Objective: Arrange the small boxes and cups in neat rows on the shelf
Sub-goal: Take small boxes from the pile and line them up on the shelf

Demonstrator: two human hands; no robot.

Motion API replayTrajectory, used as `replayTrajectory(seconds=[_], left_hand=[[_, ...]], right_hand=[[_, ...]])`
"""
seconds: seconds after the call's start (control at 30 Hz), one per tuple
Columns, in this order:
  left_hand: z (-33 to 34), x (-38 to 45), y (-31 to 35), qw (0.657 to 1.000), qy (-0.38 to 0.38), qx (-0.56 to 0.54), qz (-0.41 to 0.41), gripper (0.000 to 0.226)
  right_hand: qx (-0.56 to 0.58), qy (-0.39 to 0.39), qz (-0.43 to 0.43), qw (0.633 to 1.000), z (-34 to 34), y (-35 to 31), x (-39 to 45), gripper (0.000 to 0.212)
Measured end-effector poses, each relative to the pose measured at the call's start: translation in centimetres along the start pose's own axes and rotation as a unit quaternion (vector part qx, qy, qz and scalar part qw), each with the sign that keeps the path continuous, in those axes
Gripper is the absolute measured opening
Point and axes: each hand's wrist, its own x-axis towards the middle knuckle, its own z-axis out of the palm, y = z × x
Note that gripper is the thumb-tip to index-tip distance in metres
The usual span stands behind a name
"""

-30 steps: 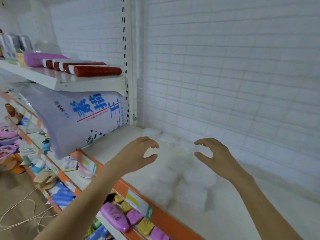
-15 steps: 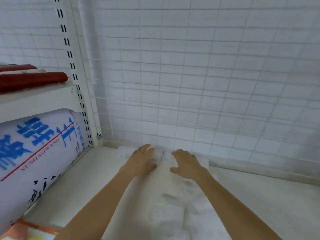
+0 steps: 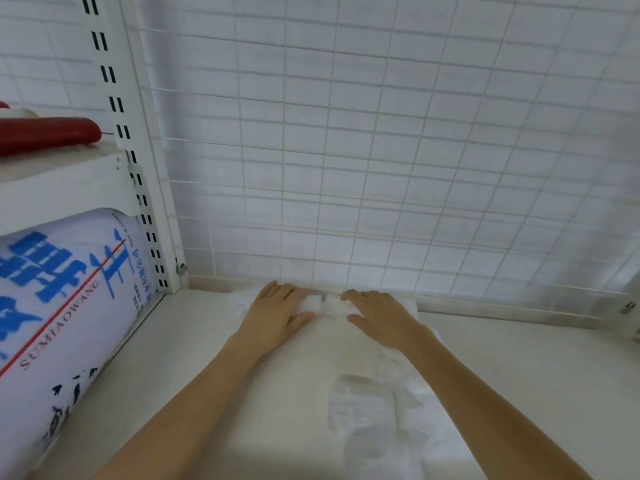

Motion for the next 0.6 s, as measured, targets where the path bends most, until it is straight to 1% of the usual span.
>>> replayTrajectory(seconds=[0.03, 0.07, 0.13, 0.17, 0.2, 0.27, 0.37, 0.43, 0.47, 0.5, 0.53, 0.57, 0.6], left_hand=[[-0.7, -0.1, 0.1, 1.0, -0.006, -0.027, -0.005, 0.05], [-1.5, -0.3, 0.1, 0.997, -0.022, -0.072, -0.026, 0.045], [-2.6, -0.4, 0.1, 0.975, -0.084, -0.186, -0.085, 0.028], [-2.9, -0.5, 0.2, 0.962, -0.104, -0.233, -0.102, 0.021], [-3.0, -0.6, 0.2, 0.953, -0.107, -0.261, -0.108, 0.017], [-3.0, -1.0, 0.3, 0.946, -0.1, -0.288, -0.115, 0.022], [-2.3, -1.8, -0.1, 0.949, -0.087, -0.277, -0.123, 0.033], [-2.3, -2.3, -0.2, 0.947, -0.09, -0.279, -0.13, 0.051], [-2.4, -2.5, -0.3, 0.944, -0.097, -0.291, -0.125, 0.055], [-2.6, -2.7, -0.4, 0.942, -0.108, -0.298, -0.111, 0.055], [-2.8, -2.9, -0.5, 0.944, -0.132, -0.285, -0.099, 0.055], [-3.0, -3.2, -0.8, 0.95, -0.163, -0.253, -0.089, 0.062], [-3.2, -3.5, -1.2, 0.956, -0.191, -0.205, -0.086, 0.077]], right_hand=[[0.042, -0.012, 0.012, 0.999, -0.4, -0.1, -0.4, 0.035], [0.108, -0.029, 0.033, 0.993, -0.7, -0.2, -0.7, 0.031], [0.237, -0.06, 0.073, 0.967, -0.9, -0.5, -1.0, 0.026], [0.268, -0.069, 0.086, 0.957, -0.8, -0.8, -1.2, 0.026], [0.284, -0.074, 0.101, 0.951, -0.5, -1.0, -1.3, 0.028], [0.308, -0.073, 0.127, 0.94, -0.2, -1.5, -1.5, 0.031], [0.292, -0.058, 0.137, 0.945, 0.0, -2.0, -1.7, 0.033], [0.279, -0.064, 0.122, 0.95, 0.4, -1.9, -1.7, 0.031], [0.279, -0.078, 0.118, 0.95, 0.4, -1.9, -1.8, 0.032], [0.27, -0.095, 0.116, 0.951, 0.5, -1.9, -1.8, 0.042], [0.251, -0.113, 0.113, 0.955, 0.6, -1.8, -1.7, 0.057], [0.216, -0.128, 0.111, 0.961, 0.7, -1.8, -1.7, 0.07], [0.184, -0.136, 0.107, 0.968, 0.7, -1.8, -1.6, 0.077]])
